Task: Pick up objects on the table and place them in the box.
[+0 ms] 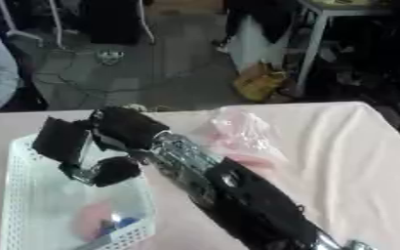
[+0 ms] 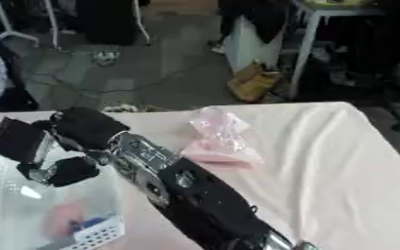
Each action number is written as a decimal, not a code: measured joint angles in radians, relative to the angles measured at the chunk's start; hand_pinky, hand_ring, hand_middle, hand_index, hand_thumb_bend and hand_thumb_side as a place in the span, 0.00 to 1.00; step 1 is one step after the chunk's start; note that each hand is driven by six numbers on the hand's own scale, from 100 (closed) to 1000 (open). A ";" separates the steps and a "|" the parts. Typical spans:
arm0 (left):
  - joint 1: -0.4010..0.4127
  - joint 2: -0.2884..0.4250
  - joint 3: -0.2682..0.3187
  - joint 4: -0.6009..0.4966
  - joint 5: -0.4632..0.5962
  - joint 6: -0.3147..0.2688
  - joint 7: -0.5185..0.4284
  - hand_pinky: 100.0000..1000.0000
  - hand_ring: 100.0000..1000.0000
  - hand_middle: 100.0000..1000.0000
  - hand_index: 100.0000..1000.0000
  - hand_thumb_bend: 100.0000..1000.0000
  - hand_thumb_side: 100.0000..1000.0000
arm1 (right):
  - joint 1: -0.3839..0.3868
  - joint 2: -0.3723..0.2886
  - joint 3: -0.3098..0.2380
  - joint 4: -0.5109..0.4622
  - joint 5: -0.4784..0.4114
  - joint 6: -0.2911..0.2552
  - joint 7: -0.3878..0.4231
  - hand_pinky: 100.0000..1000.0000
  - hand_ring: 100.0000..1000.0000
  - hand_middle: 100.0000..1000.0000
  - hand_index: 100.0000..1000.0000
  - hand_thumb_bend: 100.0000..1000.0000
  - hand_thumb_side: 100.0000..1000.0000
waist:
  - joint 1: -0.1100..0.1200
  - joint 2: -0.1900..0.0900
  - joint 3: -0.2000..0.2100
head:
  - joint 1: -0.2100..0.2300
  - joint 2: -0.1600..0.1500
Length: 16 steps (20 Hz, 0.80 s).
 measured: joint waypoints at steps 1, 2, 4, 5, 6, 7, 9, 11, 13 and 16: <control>-0.001 0.000 0.000 0.000 -0.001 -0.001 0.001 0.81 0.92 0.78 0.82 0.00 0.76 | 0.003 0.002 -0.003 0.016 0.012 -0.010 -0.004 0.86 0.76 0.28 0.44 0.00 0.81 | -0.002 0.000 0.002 | -0.001 0.000; -0.002 0.000 0.000 0.000 -0.001 -0.002 0.002 0.81 0.92 0.78 0.82 0.00 0.76 | 0.007 0.007 -0.005 0.032 0.025 -0.020 -0.008 0.86 0.76 0.28 0.44 0.00 0.81 | -0.002 0.000 0.003 | -0.002 -0.001; -0.006 0.000 0.000 0.000 -0.002 -0.003 0.003 0.81 0.92 0.78 0.82 0.00 0.77 | 0.012 0.015 -0.010 0.060 0.049 -0.041 -0.019 0.86 0.76 0.29 0.44 0.00 0.81 | -0.002 0.003 0.005 | -0.005 -0.008; -0.011 0.000 0.000 0.000 -0.002 -0.004 0.004 0.81 0.92 0.78 0.82 0.00 0.77 | 0.015 0.017 -0.012 0.073 0.061 -0.051 -0.023 0.86 0.76 0.29 0.44 0.00 0.81 | -0.002 0.008 0.006 | -0.007 -0.009; -0.012 0.000 0.000 0.000 -0.003 -0.005 0.005 0.81 0.92 0.78 0.82 0.00 0.77 | 0.016 0.019 -0.014 0.086 0.072 -0.061 -0.028 0.87 0.76 0.29 0.44 0.00 0.81 | -0.002 0.012 0.007 | -0.007 -0.009; -0.014 0.000 0.000 0.000 -0.003 -0.006 0.005 0.81 0.92 0.78 0.82 0.00 0.77 | 0.017 0.021 -0.016 0.097 0.083 -0.070 -0.031 0.87 0.76 0.29 0.44 0.00 0.81 | -0.002 0.012 0.007 | -0.009 -0.009; -0.018 0.000 0.000 0.000 -0.003 -0.006 0.006 0.81 0.92 0.78 0.82 0.00 0.77 | 0.023 0.027 -0.020 0.117 0.102 -0.087 -0.039 0.87 0.76 0.29 0.45 0.00 0.82 | -0.002 0.013 0.008 | -0.010 -0.009; -0.018 0.000 0.000 0.000 -0.004 -0.007 0.006 0.81 0.92 0.78 0.82 0.00 0.77 | 0.027 0.031 -0.024 0.135 0.119 -0.101 -0.048 0.88 0.78 0.31 0.46 0.00 0.82 | -0.002 0.016 0.008 | -0.011 -0.009; -0.018 0.000 0.000 0.000 -0.005 -0.007 0.006 0.81 0.92 0.78 0.82 0.00 0.77 | 0.031 0.034 -0.027 0.148 0.135 -0.113 -0.057 0.89 0.80 0.36 0.50 0.00 0.84 | -0.002 0.017 0.008 | -0.011 -0.009; -0.018 0.000 0.000 0.000 -0.005 -0.007 0.007 0.81 0.92 0.78 0.82 0.00 0.76 | 0.031 0.034 -0.031 0.158 0.151 -0.128 -0.070 0.91 0.86 0.49 0.61 0.00 0.93 | -0.002 0.017 0.008 | -0.011 -0.009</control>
